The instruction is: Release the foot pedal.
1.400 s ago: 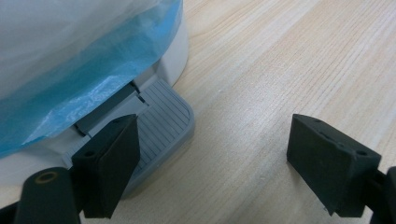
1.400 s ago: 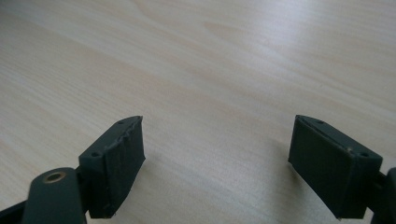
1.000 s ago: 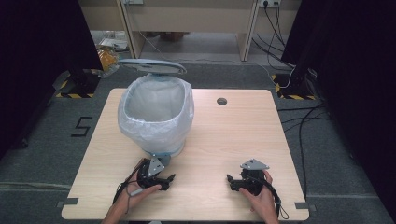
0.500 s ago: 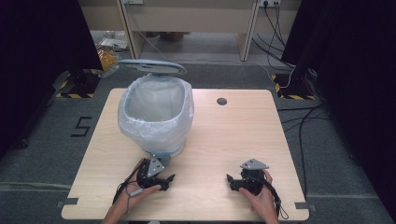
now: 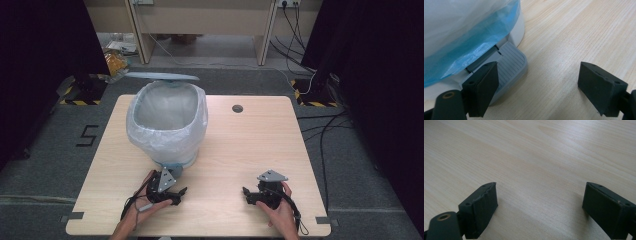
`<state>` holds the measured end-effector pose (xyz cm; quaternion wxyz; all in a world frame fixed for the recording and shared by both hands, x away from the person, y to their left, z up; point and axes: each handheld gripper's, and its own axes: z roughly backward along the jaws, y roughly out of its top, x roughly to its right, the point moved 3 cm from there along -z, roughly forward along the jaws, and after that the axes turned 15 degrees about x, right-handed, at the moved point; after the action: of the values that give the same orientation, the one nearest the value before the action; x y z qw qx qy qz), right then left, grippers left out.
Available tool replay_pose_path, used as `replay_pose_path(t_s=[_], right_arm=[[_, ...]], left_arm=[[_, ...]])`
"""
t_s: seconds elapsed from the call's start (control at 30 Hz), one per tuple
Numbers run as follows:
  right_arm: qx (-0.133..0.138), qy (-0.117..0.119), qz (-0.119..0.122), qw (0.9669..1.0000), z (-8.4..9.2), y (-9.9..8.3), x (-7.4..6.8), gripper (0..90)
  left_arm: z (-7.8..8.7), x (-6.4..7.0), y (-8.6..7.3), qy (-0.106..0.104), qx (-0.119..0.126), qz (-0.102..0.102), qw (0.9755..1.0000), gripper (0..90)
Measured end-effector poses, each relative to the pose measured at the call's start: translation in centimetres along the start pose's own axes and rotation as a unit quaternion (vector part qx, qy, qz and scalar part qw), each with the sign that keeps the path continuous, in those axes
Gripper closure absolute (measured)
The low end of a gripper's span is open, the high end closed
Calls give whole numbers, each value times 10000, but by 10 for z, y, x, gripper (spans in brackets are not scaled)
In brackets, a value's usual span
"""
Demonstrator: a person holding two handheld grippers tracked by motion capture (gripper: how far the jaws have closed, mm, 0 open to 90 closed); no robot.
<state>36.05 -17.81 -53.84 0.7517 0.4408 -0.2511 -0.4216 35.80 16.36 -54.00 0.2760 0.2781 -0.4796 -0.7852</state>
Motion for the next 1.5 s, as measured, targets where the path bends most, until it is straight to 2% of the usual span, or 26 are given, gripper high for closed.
replay_pose_path(t_s=[0.07, 0.33, 0.5, 0.53, 0.67, 0.8, 1.13, 1.27, 1.5], right_arm=[[-13, 15, 8, 10000, 0, 0, 0, 124], [-14, 17, 11, 10000, 0, 0, 0, 124], [-14, 17, 12, 10000, 0, 0, 0, 123], [3, 21, 9, 10000, 0, 0, 0, 122], [-16, 29, 12, 10000, 0, 0, 0, 120], [-10, 30, 12, 10000, 0, 0, 0, 120], [-9, 30, 12, 10000, 0, 0, 0, 120], [-8, 29, 9, 10000, -1, 0, 0, 120], [-10, 51, 9, 10000, -1, 0, 1, 119]], left_arm=[[2, -2, 1, -54, 14, 163, 9999, 166], [4, -1, 3, -55, 69, 200, 9998, 166], [9, -3, 9, -25, 251, 248, 9994, 165], [10, -5, 9, -64, 180, 282, 9994, 167], [12, -7, 9, -59, 238, 394, 9989, 166], [19, -8, 10, -171, 205, 574, 9980, 171], [39, -20, 1, 48, 208, 678, 9975, 168], [44, -25, -8, 147, 146, 752, 9970, 167], [49, -30, -10, 241, 165, 804, 9963, 165]])
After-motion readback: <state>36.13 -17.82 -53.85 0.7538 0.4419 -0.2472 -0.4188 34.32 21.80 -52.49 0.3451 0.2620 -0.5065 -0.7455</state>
